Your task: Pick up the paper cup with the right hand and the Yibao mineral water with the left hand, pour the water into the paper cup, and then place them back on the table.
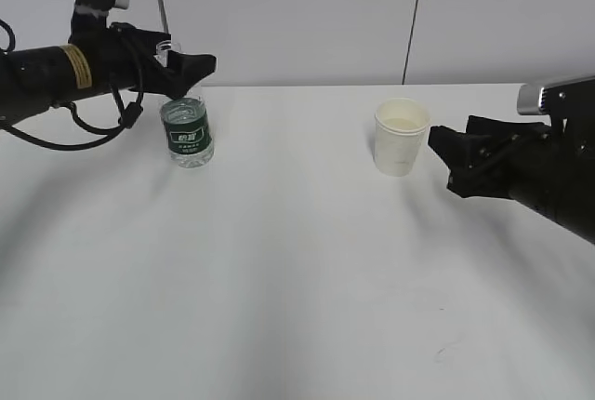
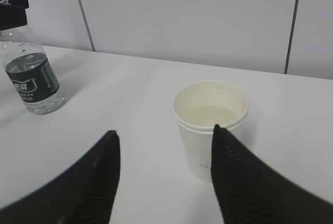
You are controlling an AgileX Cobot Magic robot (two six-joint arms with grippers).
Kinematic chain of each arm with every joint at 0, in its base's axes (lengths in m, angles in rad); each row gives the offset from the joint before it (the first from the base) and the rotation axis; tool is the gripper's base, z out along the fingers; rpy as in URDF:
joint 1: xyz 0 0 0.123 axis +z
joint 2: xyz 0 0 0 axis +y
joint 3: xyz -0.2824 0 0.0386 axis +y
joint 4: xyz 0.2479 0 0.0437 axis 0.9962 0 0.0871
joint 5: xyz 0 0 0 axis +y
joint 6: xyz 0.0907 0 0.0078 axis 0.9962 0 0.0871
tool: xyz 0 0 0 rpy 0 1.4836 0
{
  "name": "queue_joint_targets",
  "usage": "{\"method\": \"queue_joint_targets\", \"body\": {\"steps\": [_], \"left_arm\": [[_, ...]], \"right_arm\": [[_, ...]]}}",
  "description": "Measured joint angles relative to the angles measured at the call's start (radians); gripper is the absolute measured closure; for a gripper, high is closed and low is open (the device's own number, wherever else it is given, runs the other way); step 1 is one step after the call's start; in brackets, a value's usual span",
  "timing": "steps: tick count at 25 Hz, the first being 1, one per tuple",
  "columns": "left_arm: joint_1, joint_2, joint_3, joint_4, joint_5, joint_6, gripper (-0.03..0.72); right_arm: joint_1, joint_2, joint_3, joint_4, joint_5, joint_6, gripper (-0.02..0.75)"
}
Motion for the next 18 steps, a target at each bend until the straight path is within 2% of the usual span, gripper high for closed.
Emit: {"method": "queue_joint_targets", "body": {"steps": [8,18], "left_arm": [[0.0,-0.084,0.0,0.006,0.118,-0.054,0.104],[0.0,-0.197,0.007,0.134,0.275,-0.295,0.104]], "right_arm": [[0.0,-0.093,0.001,0.0,0.081,0.0,0.293],[0.0,-0.149,0.001,-0.002,0.145,-0.002,0.293]]}}
